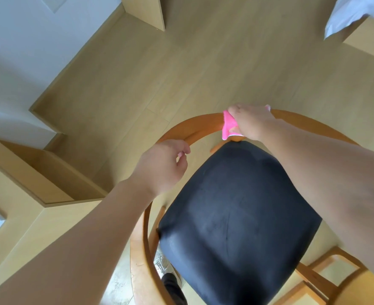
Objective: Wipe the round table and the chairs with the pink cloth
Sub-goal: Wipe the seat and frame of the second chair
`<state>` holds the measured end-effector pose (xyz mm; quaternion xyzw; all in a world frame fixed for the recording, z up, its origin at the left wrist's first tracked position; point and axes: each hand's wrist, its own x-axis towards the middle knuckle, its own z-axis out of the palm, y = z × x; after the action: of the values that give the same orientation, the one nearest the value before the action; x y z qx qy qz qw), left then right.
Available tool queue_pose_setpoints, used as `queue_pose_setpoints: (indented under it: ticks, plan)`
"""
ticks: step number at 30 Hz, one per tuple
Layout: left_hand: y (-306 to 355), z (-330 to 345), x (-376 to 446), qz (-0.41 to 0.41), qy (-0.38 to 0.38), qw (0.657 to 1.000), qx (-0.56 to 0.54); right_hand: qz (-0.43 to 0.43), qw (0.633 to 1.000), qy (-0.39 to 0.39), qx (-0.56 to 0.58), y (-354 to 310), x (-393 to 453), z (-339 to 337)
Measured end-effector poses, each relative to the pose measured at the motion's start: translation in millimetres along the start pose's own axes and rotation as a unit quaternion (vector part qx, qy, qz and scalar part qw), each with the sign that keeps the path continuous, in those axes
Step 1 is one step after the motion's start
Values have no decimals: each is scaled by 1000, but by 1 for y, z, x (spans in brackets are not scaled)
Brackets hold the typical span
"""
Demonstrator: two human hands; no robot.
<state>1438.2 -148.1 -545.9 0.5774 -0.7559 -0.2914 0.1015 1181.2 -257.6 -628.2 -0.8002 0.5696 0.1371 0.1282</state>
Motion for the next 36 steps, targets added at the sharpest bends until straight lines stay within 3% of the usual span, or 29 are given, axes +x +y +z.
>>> queue_pose_setpoints:
  ticks: [15,36]
  plan:
    - [47,50,11,-12,-67,998,-7,58,997,55,13,70,-51,24]
    - [154,136,12,41,-160,986,-4,240,968,64,20,156,-213,77]
